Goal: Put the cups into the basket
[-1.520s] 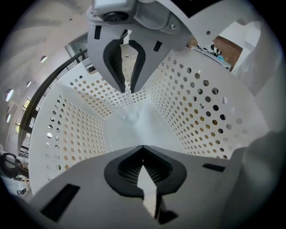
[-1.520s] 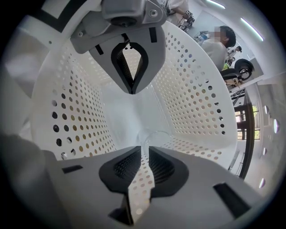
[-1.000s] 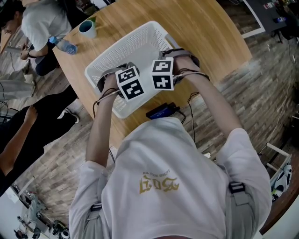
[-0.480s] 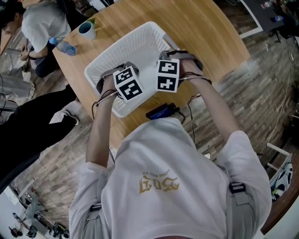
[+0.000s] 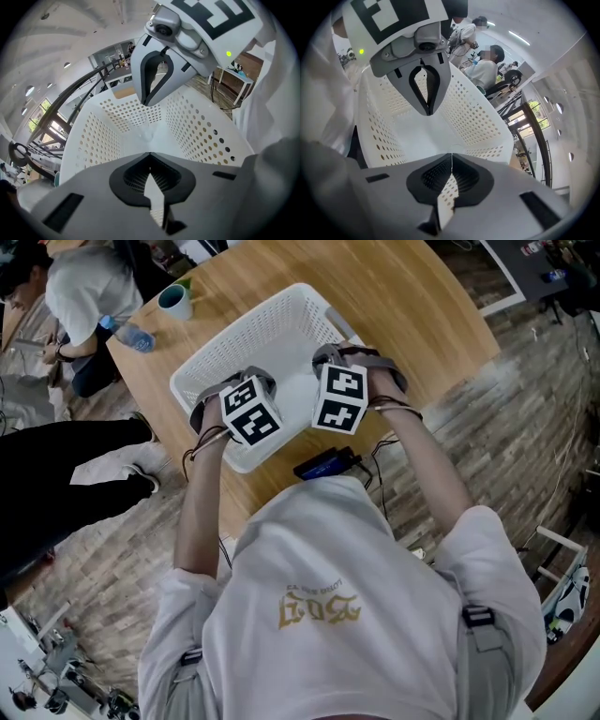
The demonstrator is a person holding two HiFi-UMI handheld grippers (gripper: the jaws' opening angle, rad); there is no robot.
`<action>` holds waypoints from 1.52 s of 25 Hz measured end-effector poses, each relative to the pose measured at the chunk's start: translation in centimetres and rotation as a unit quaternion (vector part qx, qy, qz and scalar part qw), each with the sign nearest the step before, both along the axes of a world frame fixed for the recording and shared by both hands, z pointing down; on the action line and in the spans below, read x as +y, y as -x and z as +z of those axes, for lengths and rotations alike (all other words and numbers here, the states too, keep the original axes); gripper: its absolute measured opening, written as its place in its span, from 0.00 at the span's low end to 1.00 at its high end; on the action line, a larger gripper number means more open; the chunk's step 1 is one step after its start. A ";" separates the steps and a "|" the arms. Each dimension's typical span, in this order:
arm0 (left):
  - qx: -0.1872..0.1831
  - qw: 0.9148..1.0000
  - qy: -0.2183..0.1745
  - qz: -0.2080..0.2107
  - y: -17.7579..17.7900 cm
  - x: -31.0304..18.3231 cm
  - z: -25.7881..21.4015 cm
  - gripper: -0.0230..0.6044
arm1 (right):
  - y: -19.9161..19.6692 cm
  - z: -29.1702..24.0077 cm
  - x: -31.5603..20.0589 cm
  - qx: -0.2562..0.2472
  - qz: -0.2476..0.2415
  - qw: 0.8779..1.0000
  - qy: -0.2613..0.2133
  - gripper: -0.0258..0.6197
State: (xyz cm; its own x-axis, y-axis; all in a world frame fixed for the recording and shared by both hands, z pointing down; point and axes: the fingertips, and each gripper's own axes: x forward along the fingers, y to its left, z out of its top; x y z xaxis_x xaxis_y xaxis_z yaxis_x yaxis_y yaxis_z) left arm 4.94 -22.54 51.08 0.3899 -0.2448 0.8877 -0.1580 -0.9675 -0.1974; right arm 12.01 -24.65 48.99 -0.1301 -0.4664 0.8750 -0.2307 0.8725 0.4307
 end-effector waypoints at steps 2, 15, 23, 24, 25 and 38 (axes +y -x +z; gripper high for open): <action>0.003 1.000 -0.002 -0.003 0.1 0.1 -0.2 0.04 | 0.1 -0.4 0.1 -0.015 0.010 1.000 -0.002 0.06; 0.102 0.992 0.008 -0.071 -0.3 -0.8 -3.0 0.04 | 0.0 -1.6 0.1 -0.076 0.043 0.996 -0.005 0.06; 0.209 0.970 -0.012 -0.124 0.0 -1.8 -7.1 0.04 | 0.7 -5.4 -1.3 -0.168 0.064 0.981 -0.076 0.06; 0.227 0.965 -0.014 -0.131 0.1 -1.8 -7.8 0.04 | 0.7 -5.7 -1.3 -0.172 0.062 0.980 -0.082 0.06; 0.244 0.960 -0.017 -0.134 0.1 -1.8 -8.6 0.04 | 0.7 -6.0 -1.3 -0.175 0.062 0.979 -0.086 0.05; 0.468 0.861 -0.035 -0.195 2.9 -1.6 -17.3 0.04 | -0.1 -10.1 0.7 -0.369 0.155 0.911 -0.101 0.05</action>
